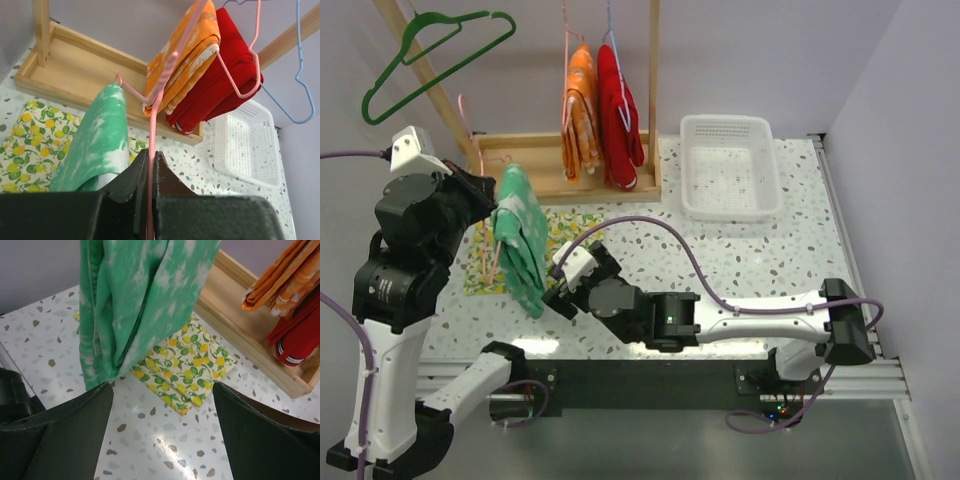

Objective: Remove the trousers from the hanger

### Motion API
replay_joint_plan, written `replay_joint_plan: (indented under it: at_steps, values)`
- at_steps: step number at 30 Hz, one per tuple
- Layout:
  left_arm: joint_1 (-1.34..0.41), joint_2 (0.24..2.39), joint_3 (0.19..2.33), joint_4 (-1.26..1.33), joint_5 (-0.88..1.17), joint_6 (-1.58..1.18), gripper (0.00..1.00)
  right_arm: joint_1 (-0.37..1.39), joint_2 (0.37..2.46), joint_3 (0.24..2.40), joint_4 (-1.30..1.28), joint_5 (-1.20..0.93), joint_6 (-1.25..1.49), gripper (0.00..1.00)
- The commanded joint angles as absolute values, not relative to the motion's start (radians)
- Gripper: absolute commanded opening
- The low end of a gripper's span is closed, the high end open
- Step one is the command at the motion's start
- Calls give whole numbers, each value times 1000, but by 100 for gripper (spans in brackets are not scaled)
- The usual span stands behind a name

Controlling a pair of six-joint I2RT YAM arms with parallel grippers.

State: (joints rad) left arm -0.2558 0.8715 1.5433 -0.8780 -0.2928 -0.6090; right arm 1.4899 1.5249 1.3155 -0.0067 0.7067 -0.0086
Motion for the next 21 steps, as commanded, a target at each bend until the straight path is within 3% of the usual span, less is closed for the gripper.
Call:
replay_joint_plan:
  at_steps: [1, 11, 21]
  values:
    - [-252, 882, 1670, -784, -322, -595, 0, 1486, 1513, 1399, 248, 723, -87, 84]
    - [-252, 874, 1655, -811, -319, -580, 0, 1483, 1603, 1572, 166, 447, -34, 82]
    - [-252, 873, 1693, -836, -308, -572, 0, 1424, 1712, 1620, 158, 426, 26, 80]
